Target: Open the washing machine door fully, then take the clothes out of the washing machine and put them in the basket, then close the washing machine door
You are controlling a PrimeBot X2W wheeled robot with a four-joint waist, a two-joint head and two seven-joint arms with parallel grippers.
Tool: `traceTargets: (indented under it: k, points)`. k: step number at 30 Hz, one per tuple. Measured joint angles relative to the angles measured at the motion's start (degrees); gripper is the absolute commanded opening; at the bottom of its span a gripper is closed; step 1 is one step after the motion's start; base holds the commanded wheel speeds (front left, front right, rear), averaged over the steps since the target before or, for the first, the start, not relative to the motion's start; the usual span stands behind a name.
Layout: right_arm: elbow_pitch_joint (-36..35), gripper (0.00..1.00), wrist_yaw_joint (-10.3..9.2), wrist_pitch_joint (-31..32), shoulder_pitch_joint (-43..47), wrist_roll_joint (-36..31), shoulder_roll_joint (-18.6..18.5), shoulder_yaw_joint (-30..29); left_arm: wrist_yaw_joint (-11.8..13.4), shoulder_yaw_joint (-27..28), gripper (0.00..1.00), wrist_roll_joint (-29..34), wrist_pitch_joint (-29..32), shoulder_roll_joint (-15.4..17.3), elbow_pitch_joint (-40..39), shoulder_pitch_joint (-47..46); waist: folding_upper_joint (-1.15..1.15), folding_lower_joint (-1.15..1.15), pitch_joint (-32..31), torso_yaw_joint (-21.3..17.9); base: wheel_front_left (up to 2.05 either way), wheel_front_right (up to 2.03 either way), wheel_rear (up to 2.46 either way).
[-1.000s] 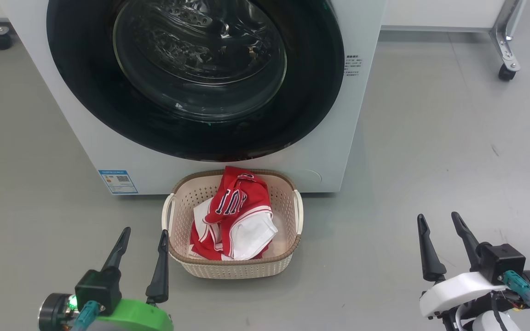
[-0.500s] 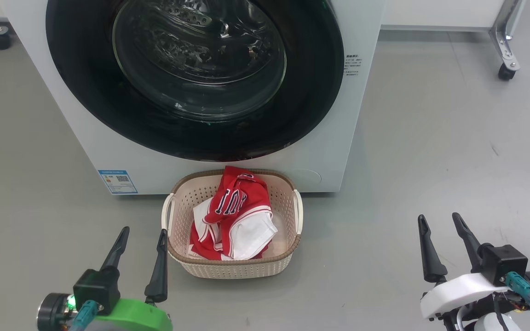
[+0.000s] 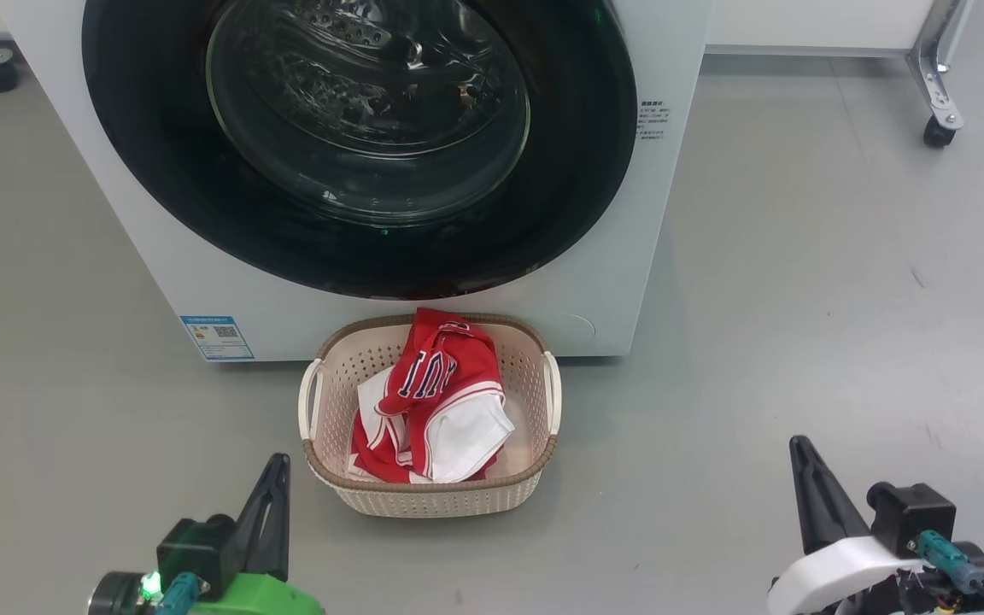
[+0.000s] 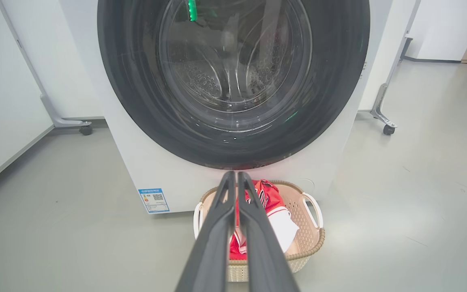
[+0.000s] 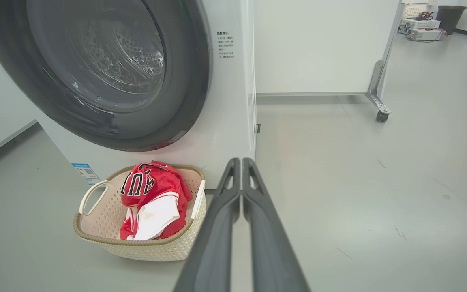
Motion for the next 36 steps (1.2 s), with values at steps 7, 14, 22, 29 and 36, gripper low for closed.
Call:
traceTargets:
  k: [7,14,22,29,36]
  points:
    - [3.13,0.00,0.05,0.00,2.19,0.43,1.31,0.24,-0.03,-0.87,0.00,-0.32,0.00,-0.78,3.05,1.83,0.00,0.00,0.01,-0.03,0.00,0.00,0.00]
    - [3.11,0.00,0.59,1.10,2.11,5.64,1.42,-0.70,-0.79,-0.22,0.00,-5.67,0.03,-0.96,2.66,1.87,0.00,0.00,-0.13,-0.25,0.00,0.00,0.00]
    - [3.01,0.00,1.18,2.54,1.79,11.49,1.77,-2.03,-1.54,1.36,0.00,-11.41,1.18,-1.36,2.54,1.86,0.00,0.00,-0.24,-0.49,0.00,0.00,0.00]
    - [3.01,0.00,1.76,3.72,1.53,16.41,1.97,-3.18,-2.10,2.70,0.00,-16.82,1.78,-1.51,2.54,1.85,0.00,0.00,-0.35,-0.69,0.00,0.00,0.00]
    - [2.99,0.00,2.59,5.10,0.81,21.30,2.14,-4.42,-3.05,4.08,0.00,-21.65,2.77,-1.49,2.63,1.80,0.00,0.00,-0.45,-0.88,0.00,0.00,0.00]
